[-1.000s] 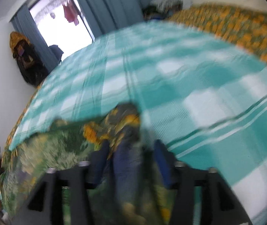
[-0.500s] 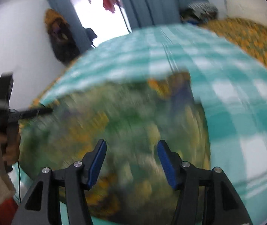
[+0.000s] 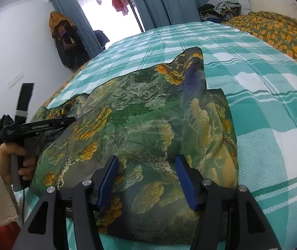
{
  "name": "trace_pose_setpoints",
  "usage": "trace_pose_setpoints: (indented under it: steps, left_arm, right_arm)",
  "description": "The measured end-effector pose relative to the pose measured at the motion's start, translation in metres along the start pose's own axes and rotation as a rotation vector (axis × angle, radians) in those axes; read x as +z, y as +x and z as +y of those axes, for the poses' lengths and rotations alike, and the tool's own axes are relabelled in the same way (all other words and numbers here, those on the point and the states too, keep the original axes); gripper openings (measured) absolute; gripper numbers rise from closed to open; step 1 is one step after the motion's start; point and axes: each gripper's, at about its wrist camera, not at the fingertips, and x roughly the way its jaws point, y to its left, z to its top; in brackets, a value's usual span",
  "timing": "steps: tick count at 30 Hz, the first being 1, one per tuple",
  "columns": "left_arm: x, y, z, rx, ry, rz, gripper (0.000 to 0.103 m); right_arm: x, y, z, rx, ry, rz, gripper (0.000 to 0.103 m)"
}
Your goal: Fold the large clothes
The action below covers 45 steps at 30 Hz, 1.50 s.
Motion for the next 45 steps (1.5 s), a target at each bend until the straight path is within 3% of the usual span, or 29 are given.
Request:
trace_pose_setpoints:
  steps: [4,8,15,25,28,34,45]
  left_arm:
    - [-0.032,-0.026,-0.006,0.005,0.078,-0.003,0.101]
    - [-0.055,-0.013,-0.003,0.020,0.087,0.010,0.102]
    - [-0.055,-0.010,0.000,0.020,0.087,-0.002,0.102]
    - [-0.078,-0.056,-0.006,-0.004,0.093,-0.058,0.102]
    - [-0.087,-0.047,-0.010,0.030,0.140,-0.047,0.102]
    - [-0.088,-0.041,-0.012,0.039,0.138,-0.044,0.102]
    - [-0.089,-0.067,-0.018,0.001,0.118,0.004,0.102]
  right_arm:
    - [-0.004,-0.004,-0.003,0.023,0.001,-0.008,0.058]
    - [-0.005,-0.010,-0.007,0.019,0.000,-0.009,0.058]
    - [-0.004,-0.011,-0.008,0.019,0.002,-0.013,0.058]
    - [-0.007,-0.032,-0.009,0.034,0.019,-0.049,0.058]
    - [-0.007,-0.034,-0.011,0.042,0.020,-0.053,0.058]
    - [-0.006,-0.032,-0.008,0.030,0.006,-0.051,0.058]
    - [-0.002,-0.053,-0.023,0.017,0.068,-0.104,0.058]
